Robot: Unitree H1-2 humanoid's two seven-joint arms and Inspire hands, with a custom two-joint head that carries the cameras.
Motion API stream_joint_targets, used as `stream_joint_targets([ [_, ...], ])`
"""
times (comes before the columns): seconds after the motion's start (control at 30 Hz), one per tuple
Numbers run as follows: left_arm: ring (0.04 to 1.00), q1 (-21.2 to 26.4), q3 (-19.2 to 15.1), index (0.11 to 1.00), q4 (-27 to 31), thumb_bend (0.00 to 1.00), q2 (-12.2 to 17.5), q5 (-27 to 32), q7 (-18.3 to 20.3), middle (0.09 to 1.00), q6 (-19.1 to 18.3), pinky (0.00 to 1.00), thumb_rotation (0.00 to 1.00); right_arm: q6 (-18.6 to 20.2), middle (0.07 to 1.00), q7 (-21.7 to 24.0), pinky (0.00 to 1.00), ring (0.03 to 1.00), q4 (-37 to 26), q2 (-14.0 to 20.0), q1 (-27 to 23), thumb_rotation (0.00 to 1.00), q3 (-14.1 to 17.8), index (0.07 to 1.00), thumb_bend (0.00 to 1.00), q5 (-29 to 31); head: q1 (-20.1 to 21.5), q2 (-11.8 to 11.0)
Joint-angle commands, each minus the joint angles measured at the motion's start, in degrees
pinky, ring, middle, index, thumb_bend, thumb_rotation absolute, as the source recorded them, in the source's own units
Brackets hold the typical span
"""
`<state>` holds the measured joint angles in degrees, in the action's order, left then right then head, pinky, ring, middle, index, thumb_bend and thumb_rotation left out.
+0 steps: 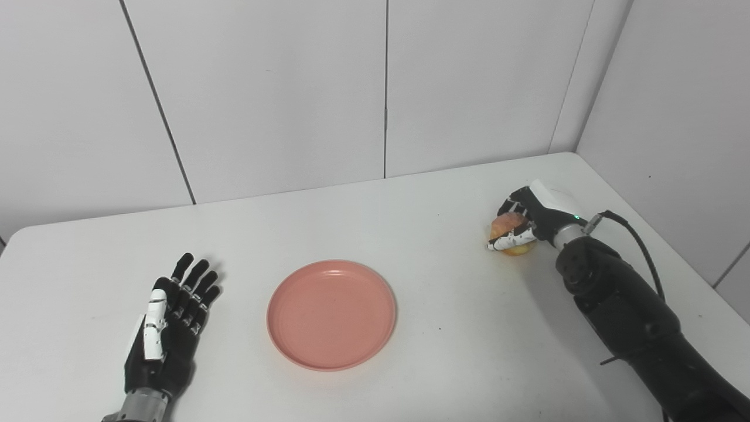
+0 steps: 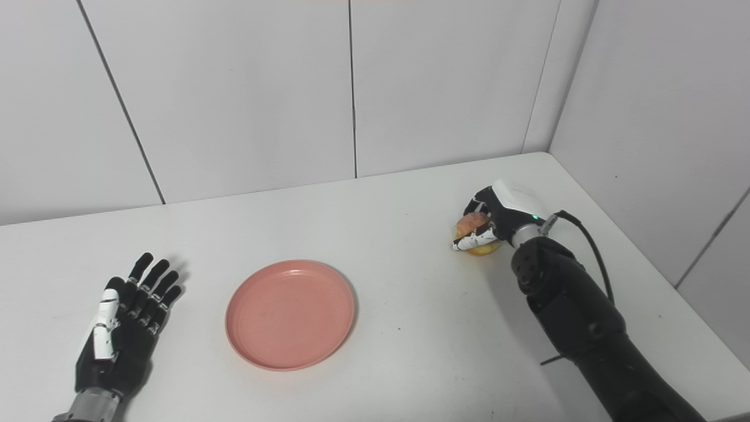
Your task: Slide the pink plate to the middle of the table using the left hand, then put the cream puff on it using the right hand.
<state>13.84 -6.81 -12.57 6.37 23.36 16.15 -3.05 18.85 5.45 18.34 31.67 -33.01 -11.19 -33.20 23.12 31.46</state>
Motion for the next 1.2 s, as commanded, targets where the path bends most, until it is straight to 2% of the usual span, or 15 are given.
stream_joint_targets([
  [0.0,0.942,-3.63,0.62,0.935,-1.75,0.34,-0.73,-1.51,-2.20,0.944,-4.33,0.98,1.00,1.29,0.433,0.37,0.29,0.358,-3.70,1.54,-2.42,0.15,0.74,0.485,0.49,-1.18,-0.17,0.18],
  [0.17,0.947,-4.13,0.87,0.938,-0.96,0.34,-1.10,-1.72,-2.75,0.946,-4.04,0.98,1.00,3.33,0.473,3.14,0.33,0.400,-9.43,1.51,-2.64,0.15,-0.45,0.489,0.49,-3.85,-0.67,0.36],
  [0.4,0.947,-5.01,1.50,0.941,0.56,0.35,-1.93,-3.07,-3.61,0.946,-3.13,0.98,1.00,4.90,0.425,7.20,0.29,0.359,-18.39,0.01,-3.38,0.15,-1.26,0.485,0.50,-5.77,-2.89,0.77],
  [0.5,0.948,-5.36,1.82,0.937,0.84,0.36,-2.30,-3.75,-3.83,0.945,-2.25,0.98,1.00,5.58,0.443,9.12,0.29,0.369,-21.54,-0.89,-3.64,0.15,-2.09,0.489,0.50,-6.92,-3.64,1.02],
  [0.7,0.945,-6.65,3.00,0.933,2.18,0.38,-3.43,-7.05,-5.21,0.944,0.86,0.97,1.00,5.52,0.431,14.40,0.30,0.364,-26.39,-3.28,-4.23,0.15,-3.89,0.483,0.50,-7.16,-7.98,1.85],
  [0.83,0.953,-7.91,4.03,0.951,3.78,0.41,-4.24,-9.42,-5.73,0.955,2.43,0.97,1.00,4.05,0.425,16.06,0.30,0.361,-28.49,-4.61,-4.40,0.14,-4.96,0.482,0.50,-7.24,-10.49,2.12],
  [0.93,0.959,-8.84,4.83,0.956,4.87,0.43,-4.72,-11.27,-6.40,0.960,3.39,0.98,1.00,4.47,0.436,17.47,0.30,0.367,-29.31,-5.98,-4.63,0.15,-5.96,0.484,0.50,-7.90,-11.68,2.50],
  [1.17,0.949,-10.52,6.41,0.953,7.04,0.47,-7.30,-16.34,-9.84,0.956,6.83,0.96,1.00,1.97,0.410,19.70,0.28,0.344,-28.97,-8.89,-5.55,0.14,-9.20,0.485,0.50,-7.97,-16.75,3.71],
])
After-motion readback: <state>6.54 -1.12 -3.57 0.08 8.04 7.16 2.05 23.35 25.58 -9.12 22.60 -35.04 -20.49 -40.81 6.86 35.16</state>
